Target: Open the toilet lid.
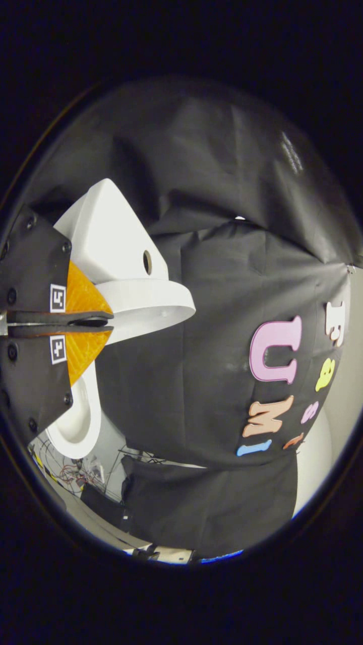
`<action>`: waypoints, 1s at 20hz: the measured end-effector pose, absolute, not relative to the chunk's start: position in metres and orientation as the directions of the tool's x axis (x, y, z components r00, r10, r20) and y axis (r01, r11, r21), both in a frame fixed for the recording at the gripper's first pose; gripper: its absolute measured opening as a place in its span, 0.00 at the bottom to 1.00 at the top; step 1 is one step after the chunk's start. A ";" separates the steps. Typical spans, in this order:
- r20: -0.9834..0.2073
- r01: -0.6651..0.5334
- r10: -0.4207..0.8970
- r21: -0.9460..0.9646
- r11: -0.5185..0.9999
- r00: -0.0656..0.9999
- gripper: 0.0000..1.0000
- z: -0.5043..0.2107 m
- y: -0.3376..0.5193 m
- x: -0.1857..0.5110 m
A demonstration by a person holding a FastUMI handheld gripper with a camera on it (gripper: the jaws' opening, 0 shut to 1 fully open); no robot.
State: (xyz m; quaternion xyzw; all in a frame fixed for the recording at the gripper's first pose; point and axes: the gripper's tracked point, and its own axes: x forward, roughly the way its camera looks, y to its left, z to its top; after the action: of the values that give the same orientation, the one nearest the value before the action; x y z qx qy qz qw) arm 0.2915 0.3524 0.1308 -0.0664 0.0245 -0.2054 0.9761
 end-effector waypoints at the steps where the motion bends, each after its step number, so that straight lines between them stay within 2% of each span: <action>1: -0.019 0.387 -0.393 -0.144 0.911 0.919 0.02 0.129 0.355 0.292; 4: -0.012 0.344 -0.351 -0.174 0.923 0.936 0.25 0.134 0.360 0.292; 7: -0.055 0.305 -0.322 -0.205 0.930 0.945 0.47 0.129 0.362 0.285; 14: -0.063 0.220 -0.234 -0.176 0.959 0.970 1.00 0.132 0.359 0.261; 20: -0.062 0.171 -0.187 -0.204 0.964 0.980 1.00 0.133 0.345 0.239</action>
State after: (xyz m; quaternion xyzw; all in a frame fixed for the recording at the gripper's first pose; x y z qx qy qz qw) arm 0.2389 0.3451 0.1326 -0.0993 0.0404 -0.0906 0.9901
